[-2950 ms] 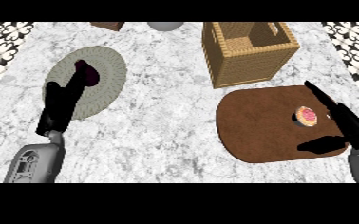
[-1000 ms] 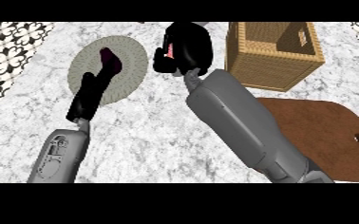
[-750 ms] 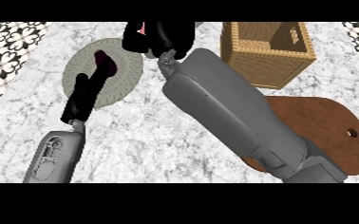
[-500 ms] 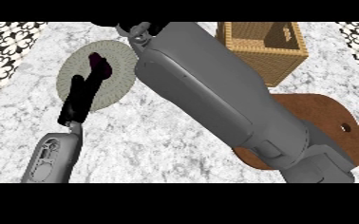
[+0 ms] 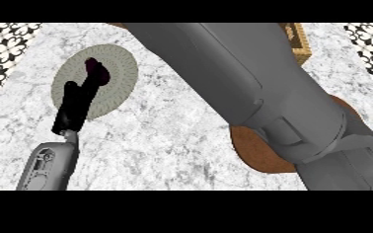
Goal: Pick the cupcake from the cutting board and place it in the basket
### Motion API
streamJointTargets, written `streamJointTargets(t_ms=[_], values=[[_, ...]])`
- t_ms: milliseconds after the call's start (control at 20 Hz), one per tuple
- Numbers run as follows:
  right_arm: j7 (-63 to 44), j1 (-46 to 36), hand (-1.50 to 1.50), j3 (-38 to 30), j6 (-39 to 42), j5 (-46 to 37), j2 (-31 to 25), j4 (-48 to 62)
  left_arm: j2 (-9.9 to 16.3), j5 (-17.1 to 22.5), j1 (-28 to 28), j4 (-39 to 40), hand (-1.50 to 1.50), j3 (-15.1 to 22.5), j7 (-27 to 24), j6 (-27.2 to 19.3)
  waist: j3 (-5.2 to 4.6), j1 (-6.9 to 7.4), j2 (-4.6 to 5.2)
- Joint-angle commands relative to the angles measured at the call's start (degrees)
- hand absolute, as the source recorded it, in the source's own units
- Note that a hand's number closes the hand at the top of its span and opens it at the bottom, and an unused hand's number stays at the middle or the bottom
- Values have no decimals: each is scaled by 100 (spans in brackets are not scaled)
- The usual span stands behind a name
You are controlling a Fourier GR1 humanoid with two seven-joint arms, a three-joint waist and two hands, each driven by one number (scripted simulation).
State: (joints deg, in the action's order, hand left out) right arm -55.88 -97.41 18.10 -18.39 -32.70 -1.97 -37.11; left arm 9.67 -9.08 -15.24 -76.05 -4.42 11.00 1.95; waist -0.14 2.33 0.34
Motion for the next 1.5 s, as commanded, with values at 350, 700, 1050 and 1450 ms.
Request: streamJointTargets(t_ms=[350, 700, 1050, 1450], values=[[335, -225, 150, 135, 1519, -381, -856, 1458, -64, 13, 247, -388, 0, 54, 130, -24, 9, -78, -10], [850, 499, 150, 179, 1412, -644, -1282, 1439, 160, 167, 309, -362, 0, -152, 162, 168, 14, -163, -34], [2005, 1028, 150, -112, 1525, -541, -1764, 1384, -49, -77, 205, -70, 0, -66, -68, -151, 13, -177, -8], [2366, 1401, 150, -305, 1474, -690, -1797, 1462, 11, 1, 28, -111, 0, -131, 170, -54, 12, -174, -12]])
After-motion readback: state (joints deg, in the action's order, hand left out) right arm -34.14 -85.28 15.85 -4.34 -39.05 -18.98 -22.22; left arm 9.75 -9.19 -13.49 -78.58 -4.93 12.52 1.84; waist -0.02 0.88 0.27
